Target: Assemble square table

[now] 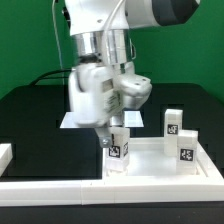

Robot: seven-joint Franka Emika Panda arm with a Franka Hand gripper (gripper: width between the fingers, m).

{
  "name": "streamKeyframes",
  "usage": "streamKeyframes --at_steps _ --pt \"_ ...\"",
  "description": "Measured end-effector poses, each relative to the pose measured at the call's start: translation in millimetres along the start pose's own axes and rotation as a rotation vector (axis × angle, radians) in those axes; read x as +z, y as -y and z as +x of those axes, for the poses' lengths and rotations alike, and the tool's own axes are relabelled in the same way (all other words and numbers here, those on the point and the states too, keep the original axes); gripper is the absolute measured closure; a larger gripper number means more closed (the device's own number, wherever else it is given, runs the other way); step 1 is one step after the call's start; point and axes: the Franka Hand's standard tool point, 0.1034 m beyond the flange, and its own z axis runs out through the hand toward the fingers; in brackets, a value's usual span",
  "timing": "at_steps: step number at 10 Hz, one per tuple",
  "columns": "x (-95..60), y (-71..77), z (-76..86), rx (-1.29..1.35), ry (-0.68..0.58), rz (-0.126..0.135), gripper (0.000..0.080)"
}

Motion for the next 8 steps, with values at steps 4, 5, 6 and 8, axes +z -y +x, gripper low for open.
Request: streamKeyframes --at_steps 4,5,6,8 --pt "2.8 -1.2 -7.2 -0.415 -0.015 0.02 0.0152" --pt "3.2 -1.7 -7.4 -0.541 -0.024 0.004 0.015" --pt "3.6 -1.0 -10.5 -0.727 -0.028 -0.044 0.015" --pt "3.0 3.2 3.1 -1.035 -0.033 -0.053 0.015"
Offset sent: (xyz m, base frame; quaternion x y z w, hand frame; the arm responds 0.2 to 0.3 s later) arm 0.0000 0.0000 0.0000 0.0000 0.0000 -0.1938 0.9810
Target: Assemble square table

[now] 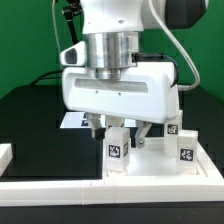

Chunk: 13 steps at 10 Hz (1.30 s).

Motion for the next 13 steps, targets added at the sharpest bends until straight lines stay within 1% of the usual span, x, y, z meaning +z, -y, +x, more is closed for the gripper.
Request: streamKeyframes --at_steps 1,2,3,4,7,9,10,12,13 --pt "0.3 1.3 -1.2 0.041 0.001 0.0 0.0271" --pt "0.4 1.8 -1.6 0.052 0.001 0.0 0.0411" --pt "0.4 1.0 -1.1 0.054 0.001 0.0 0.0411" --pt "0.5 1.2 -1.3 0.086 0.002 0.001 0.0509" --pt "0.5 0.0 -0.6 0.326 0.002 0.001 0.0509" --pt "0.3 -10.3 0.3 0.664 0.047 -0.003 0.0509" --pt "0.9 -9.5 -3.1 0.889 0.083 -0.003 0.0509" --pt "3.1 1.7 -5.8 1.219 0.092 0.047 0.0509" --pt "3.0 2.5 -6.4 1.297 0.084 0.051 0.0509"
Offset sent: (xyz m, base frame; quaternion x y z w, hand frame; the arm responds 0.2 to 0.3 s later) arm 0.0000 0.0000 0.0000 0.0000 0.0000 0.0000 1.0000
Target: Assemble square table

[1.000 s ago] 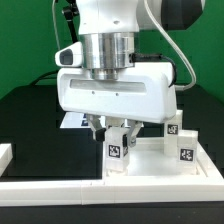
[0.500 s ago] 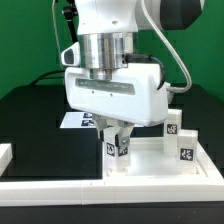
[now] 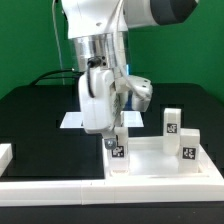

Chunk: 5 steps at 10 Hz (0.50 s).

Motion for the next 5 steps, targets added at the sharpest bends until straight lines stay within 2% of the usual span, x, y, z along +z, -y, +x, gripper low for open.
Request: streamKeyframes --at_steps 1,2,3,4,5 --pt "0.2 0.1 1.1 -0.012 -0.002 -0.001 0.0509" --pt "0.3 0.1 1.3 -0.028 -0.003 -0.001 0.0412" --pt "0.6 -0.5 0.3 -0.052 -0.006 -0.004 0.0276" --pt "0.1 -1.3 -3.0 -0.286 -0.04 -0.029 0.0177" --pt "-1.6 0.8 -8.4 -0.513 -0.063 -0.043 0.0177"
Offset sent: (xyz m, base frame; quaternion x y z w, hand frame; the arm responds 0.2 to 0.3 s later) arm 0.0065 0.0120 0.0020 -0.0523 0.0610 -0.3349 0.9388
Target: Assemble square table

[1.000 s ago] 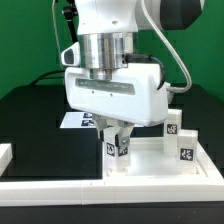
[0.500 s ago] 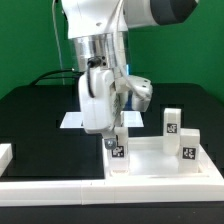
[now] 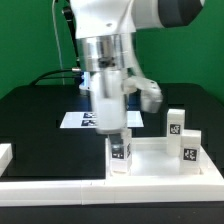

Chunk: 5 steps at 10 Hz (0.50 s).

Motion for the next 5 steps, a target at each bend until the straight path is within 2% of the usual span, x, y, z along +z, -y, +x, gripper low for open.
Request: streamKeyframes --at_steps 5 --pt "0.4 -0.1 1.3 -0.378 -0.004 -0.001 0.0151"
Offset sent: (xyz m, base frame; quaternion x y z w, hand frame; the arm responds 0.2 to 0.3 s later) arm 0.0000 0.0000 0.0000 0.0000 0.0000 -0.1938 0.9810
